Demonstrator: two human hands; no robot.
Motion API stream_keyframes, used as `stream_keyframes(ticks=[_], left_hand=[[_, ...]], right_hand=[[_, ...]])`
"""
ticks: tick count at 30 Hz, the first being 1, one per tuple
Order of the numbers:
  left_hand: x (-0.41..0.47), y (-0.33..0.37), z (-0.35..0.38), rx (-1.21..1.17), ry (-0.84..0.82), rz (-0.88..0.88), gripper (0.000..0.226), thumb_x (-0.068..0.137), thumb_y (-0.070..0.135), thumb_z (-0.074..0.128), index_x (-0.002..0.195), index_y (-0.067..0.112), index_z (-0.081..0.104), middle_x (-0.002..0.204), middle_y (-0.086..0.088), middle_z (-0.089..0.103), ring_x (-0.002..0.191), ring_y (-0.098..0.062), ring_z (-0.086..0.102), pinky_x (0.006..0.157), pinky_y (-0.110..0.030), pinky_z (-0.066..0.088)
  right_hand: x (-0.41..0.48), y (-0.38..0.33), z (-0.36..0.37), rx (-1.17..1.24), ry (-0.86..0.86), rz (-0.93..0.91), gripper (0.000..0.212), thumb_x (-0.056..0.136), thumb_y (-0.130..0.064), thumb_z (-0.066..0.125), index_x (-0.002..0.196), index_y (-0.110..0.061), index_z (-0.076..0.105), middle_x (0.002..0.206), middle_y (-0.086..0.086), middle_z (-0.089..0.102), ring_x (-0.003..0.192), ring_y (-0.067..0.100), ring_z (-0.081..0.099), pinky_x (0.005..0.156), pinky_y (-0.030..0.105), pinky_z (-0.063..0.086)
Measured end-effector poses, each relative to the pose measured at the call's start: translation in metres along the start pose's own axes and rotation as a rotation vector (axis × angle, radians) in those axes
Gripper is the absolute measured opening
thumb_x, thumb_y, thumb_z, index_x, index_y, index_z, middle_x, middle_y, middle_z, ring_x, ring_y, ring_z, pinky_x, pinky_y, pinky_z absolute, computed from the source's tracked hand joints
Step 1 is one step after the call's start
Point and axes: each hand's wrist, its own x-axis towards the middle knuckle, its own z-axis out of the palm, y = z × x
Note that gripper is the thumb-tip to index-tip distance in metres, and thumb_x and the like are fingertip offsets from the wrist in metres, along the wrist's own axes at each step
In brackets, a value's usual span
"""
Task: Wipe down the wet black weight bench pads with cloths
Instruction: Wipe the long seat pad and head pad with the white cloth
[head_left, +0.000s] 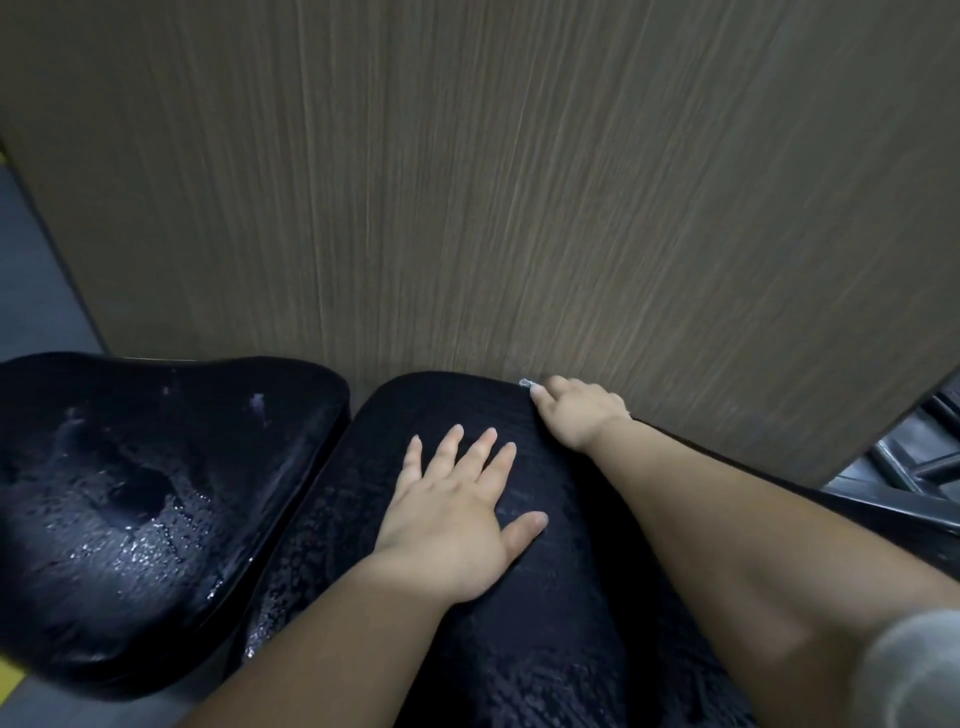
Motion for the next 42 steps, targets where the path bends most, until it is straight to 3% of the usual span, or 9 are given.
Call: stream_keyframes(ticks=[6,15,19,22,34,42], left_hand=[[0.001,-0.002,0.0,0.007,-0.023,-0.002,0.077,0.091,0.074,0.014,0.154,0.035,-0.006,0.161,0.014,-0.014,0.146,-0.013,-0.023,0.118,-0.047,-0.016],[-0.002,-0.006,-0.004,0.012,-0.076,-0.021,0.076,0.092,0.073,0.014,0.154,0.035,-0.009,0.16,0.015,-0.017,0.147,-0.013,-0.022,0.118,-0.046,-0.016],[-0.008,-0.025,-0.009,-0.014,-0.079,-0.119,0.077,0.091,0.074,0.013,0.153,0.035,-0.01,0.159,0.016,-0.018,0.146,-0.012,-0.023,0.118,-0.046,-0.016],[-0.015,-0.037,-0.008,-0.023,-0.03,-0.098,0.076,0.092,0.071,0.013,0.154,0.033,-0.009,0.16,0.016,-0.017,0.146,-0.01,-0.022,0.119,-0.043,-0.015],[-0.014,-0.041,-0.005,-0.061,0.008,-0.067,0.074,0.094,0.069,0.016,0.155,0.031,-0.005,0.161,0.015,-0.014,0.146,-0.011,-0.022,0.119,-0.045,-0.015],[-0.015,-0.041,-0.008,-0.059,-0.011,-0.074,0.074,0.094,0.069,0.017,0.155,0.033,-0.005,0.161,0.016,-0.014,0.146,-0.01,-0.022,0.118,-0.043,-0.016]], right_hand=[[-0.006,0.026,0.0,0.065,0.004,-0.032,0.052,0.1,-0.053,0.019,0.126,-0.024,0.053,0.131,0.003,0.055,0.122,0.026,0.047,0.099,0.04,0.035],[-0.039,0.123,-0.001,0.105,-0.014,0.213,0.055,0.098,-0.057,0.02,0.125,-0.022,0.054,0.134,0.005,0.054,0.125,0.026,0.047,0.103,0.04,0.035],[-0.04,0.122,0.0,0.075,-0.003,0.254,0.056,0.097,-0.058,0.017,0.118,-0.022,0.055,0.129,0.005,0.057,0.12,0.027,0.05,0.101,0.043,0.038],[-0.034,0.105,-0.001,0.058,0.004,0.276,0.058,0.097,-0.058,0.015,0.115,-0.019,0.054,0.127,0.005,0.056,0.118,0.027,0.05,0.099,0.043,0.039],[0.015,-0.053,0.004,-0.003,-0.027,-0.098,0.049,0.1,-0.049,0.021,0.121,-0.017,0.051,0.133,0.009,0.052,0.124,0.031,0.045,0.102,0.045,0.034],[0.011,-0.023,0.004,0.124,-0.05,-0.203,0.042,0.099,-0.052,0.027,0.12,-0.026,0.052,0.125,0.001,0.055,0.118,0.023,0.048,0.1,0.041,0.037]])
